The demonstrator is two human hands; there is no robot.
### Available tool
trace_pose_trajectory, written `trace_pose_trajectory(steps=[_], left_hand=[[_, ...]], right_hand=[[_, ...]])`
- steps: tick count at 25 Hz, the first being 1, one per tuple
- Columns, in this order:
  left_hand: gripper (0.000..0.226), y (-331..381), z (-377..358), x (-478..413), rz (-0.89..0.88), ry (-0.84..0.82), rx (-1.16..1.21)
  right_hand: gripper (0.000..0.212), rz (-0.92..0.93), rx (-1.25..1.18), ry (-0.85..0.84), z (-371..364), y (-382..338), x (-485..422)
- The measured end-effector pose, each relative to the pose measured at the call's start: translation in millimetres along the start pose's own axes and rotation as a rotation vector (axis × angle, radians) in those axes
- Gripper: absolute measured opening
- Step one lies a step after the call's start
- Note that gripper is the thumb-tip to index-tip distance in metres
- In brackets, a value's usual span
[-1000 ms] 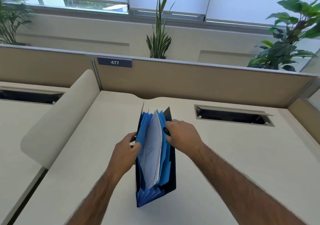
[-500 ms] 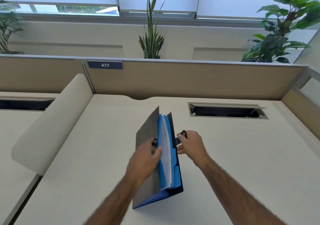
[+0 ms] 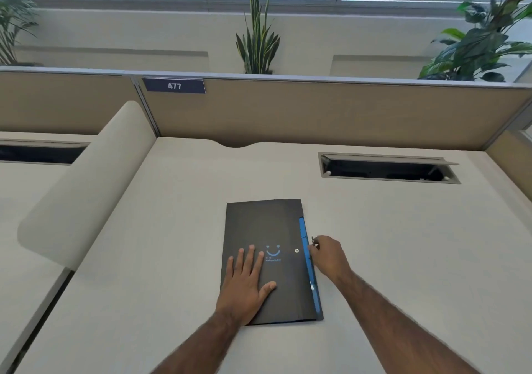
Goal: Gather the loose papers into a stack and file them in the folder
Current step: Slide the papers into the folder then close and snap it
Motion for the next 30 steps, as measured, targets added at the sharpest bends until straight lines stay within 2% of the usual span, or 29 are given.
trace_pose_trajectory(steps=[4,7,10,17,21,25,30], left_hand=[[0.088,2,-5,-3,-0.005,0.021,-0.027],[0.088,2,-5,-2,-0.014,0.035,-0.025],[0.088,1,-6,-3,-0.016,0.046,-0.040],[0.089,-1,-11,-4,-0.014,0.046,-0.047],[0.089,-1,-13,-5,-0.017,0.054,-0.053],[0.087,-1,-14,-6,-0.016,0.051,-0.069],[0.085,0,-12,-5,-0.003,0.024,-0.066]], right_hand=[[0.036,0.202,0.129,0.084,-8,-16,1],[0.026,0.310,0.323,0.033,-20,-23,1],[0.027,0.385,0.489,0.015,-29,-25,4],[0.019,0.374,0.584,0.000,-36,-34,-6],[0.013,0.489,0.650,0.008,-39,-41,1],[0.024,0.579,0.765,0.034,-48,-41,8],[0.021,0.564,0.750,0.058,-46,-33,8]])
Point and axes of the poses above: each hand's wrist, its own x-axis away from the middle knuckle, its own z-axis out of the back of the hand, y = z × x, the point moved 7 cm from there along -x, towards the middle knuckle, and after that the axes turned 6 degrees about y, right-handed, at the moved point
